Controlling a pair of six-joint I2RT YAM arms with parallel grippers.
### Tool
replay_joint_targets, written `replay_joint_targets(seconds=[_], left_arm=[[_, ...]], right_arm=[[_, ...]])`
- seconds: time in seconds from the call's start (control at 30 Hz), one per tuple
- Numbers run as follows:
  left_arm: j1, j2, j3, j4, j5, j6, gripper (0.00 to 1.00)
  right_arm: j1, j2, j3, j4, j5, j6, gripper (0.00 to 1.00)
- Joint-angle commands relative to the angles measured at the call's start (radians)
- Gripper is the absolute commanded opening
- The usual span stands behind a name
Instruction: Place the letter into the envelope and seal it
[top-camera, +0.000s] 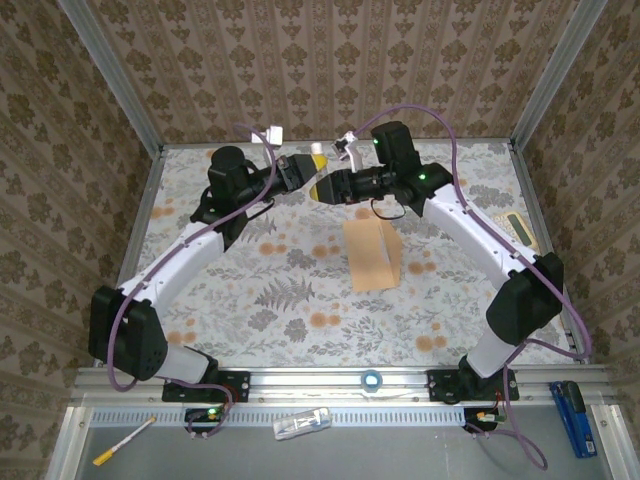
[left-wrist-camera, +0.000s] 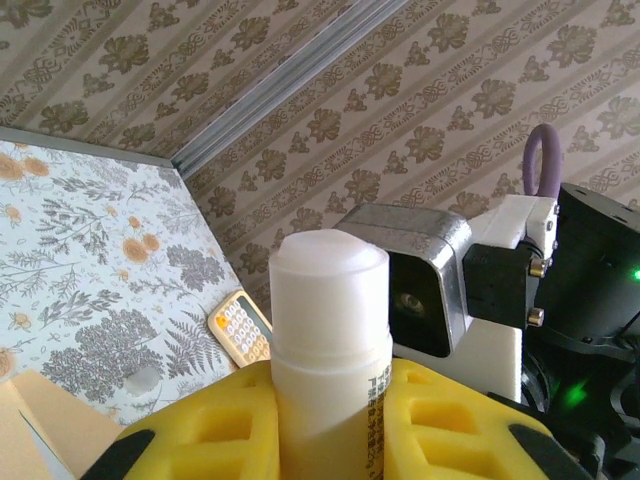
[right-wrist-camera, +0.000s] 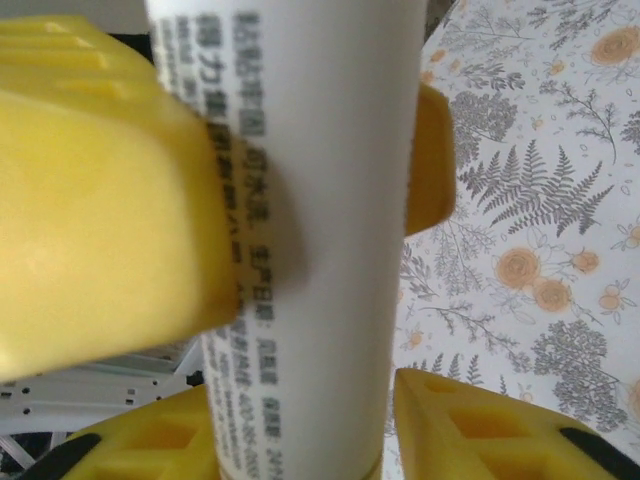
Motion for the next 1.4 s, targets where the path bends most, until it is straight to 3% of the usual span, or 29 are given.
replay_joint_targets(seconds=[0.0, 0.27, 0.5, 0.97, 1.27, 1.37], left_arm=[[0.006, -0.028, 0.010, 0.032, -0.002, 0.004, 0.00], [0.007, -0.028, -0.003, 0.052, -0.004, -0.011, 0.00], [0.013, -0.031, -0.021, 0.104, 0.008, -0.036, 0.00], [0.016, 0.005, -0.018, 0.426, 0.176, -0.183, 0.00], [0.015, 0.085, 0.004, 0.725, 0.242, -0.373, 0.00], [0.014, 0.095, 0.010, 0.731, 0.242, -0.378, 0.00]], right_arm=[[0.005, -0.011, -0.006, 0.034, 0.031, 0.015, 0.36], [0.005, -0.035, -0.043, 0.095, 0.045, 0.042, 0.22], [-0.005, -0.056, -0.070, 0.182, -0.020, 0.086, 0.18], [-0.051, -0.064, -0.132, 0.700, -0.367, 0.427, 0.18], [-0.050, -0.069, -0.100, 0.799, -0.423, 0.478, 0.18], [-0.051, -0.064, -0.088, 0.772, -0.424, 0.462, 0.18]])
